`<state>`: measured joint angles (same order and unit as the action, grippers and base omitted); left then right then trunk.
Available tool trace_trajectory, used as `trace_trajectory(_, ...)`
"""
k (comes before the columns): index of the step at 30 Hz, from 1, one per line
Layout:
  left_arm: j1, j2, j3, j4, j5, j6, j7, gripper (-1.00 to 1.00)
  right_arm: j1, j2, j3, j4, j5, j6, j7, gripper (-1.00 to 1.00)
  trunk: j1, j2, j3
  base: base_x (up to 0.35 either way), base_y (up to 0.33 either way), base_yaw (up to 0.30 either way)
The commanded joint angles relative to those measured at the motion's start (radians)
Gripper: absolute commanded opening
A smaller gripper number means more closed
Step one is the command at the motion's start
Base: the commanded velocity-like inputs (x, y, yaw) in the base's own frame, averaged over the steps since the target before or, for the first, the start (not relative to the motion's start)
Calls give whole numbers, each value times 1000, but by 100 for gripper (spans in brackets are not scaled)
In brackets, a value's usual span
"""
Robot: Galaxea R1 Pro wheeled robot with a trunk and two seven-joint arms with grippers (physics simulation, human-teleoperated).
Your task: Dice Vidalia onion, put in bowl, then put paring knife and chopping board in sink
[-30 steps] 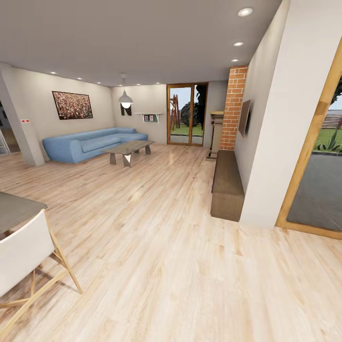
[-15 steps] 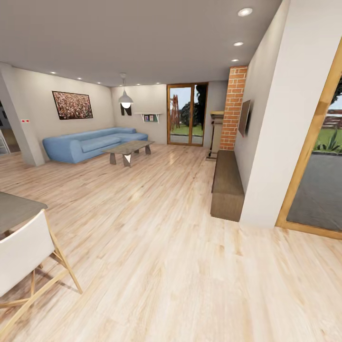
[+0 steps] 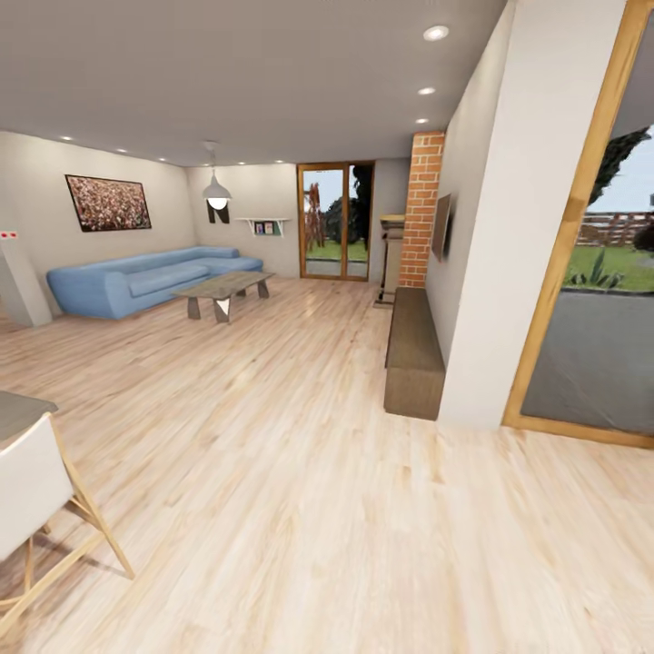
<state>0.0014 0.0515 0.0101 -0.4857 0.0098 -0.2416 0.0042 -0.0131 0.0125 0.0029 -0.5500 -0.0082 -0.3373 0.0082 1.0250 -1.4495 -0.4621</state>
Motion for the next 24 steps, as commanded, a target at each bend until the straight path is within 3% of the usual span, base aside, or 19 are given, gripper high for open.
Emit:
trace_trajectory(1, 0, 0, 1, -1, 1, -2, 0, 100, -1, 0, 0, 1, -1, -3, 1, 100, 0, 0, 0, 0, 0, -228)
trace_trajectory(24, 0, 0, 1, 1, 1, -2, 0, 100, -1, 0, 0, 3, -1, -3, 1, 100, 0, 0, 13, 0, 0, -250)
